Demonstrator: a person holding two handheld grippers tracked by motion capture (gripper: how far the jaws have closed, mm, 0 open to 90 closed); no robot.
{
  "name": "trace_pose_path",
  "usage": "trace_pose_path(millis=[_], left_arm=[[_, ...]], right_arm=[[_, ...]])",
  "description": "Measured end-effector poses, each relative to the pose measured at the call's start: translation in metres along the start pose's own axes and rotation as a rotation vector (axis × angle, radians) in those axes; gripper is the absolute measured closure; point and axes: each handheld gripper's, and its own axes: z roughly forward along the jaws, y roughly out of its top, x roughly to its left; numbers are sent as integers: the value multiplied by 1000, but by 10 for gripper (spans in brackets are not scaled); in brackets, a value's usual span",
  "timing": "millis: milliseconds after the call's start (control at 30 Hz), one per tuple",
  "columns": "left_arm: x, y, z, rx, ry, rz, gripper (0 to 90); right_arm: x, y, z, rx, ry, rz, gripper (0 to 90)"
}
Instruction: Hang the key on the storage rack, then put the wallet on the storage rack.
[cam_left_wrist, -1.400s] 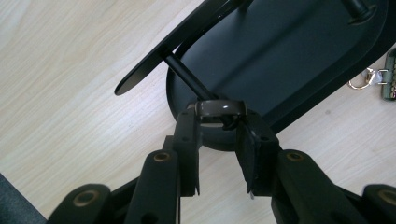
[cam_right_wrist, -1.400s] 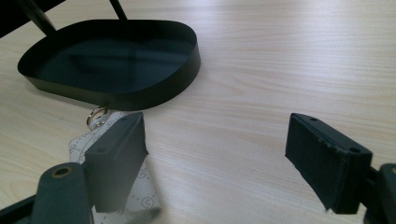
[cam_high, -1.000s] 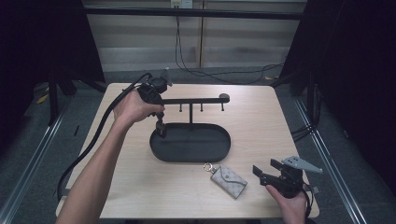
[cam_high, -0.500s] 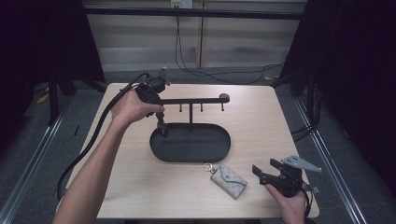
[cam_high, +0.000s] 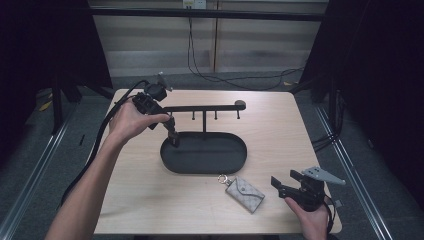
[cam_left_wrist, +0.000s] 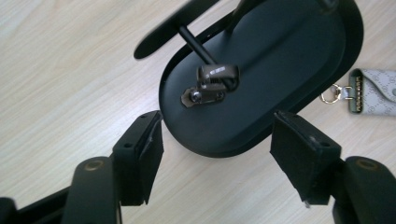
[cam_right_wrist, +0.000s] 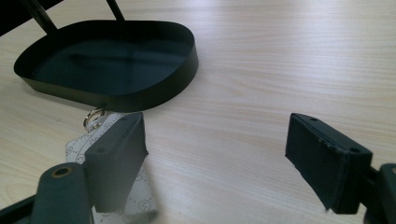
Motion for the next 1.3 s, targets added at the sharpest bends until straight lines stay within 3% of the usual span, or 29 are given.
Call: trace_pose_path(millis=[167, 233, 367, 533, 667, 800, 1067, 1200, 1300], left_arm=[[2, -12, -4, -55, 4, -6, 334], [2, -16, -5, -71, 11, -32, 329], [1, -27, -7, -107, 4, -18, 291], [1, -43, -10, -129, -25, -2, 276], [9, -58, -16, -200, -48, -27, 250], [12, -75, -14, -249, -87, -9, 186], [8, -102, -11, -320, -77, 15, 223], [4, -116, -8, -358, -49, 32, 197], [4, -127, -5, -386, -52, 24, 197]], right_arm=[[0, 0, -1, 0, -1, -2, 204], [0, 0, -1, -1, 1, -2, 204], [0, 0, 1, 3, -2, 1, 204], [0, 0, 1, 4, 1, 2, 204], [-1, 0, 1, 5, -2, -1, 204], [-2, 0, 2, 7, -6, -1, 204], [-1, 0, 2, 6, -7, -7, 204], [-2, 1, 2, 5, -9, 0, 204], [0, 2, 4, 6, -2, -4, 204]])
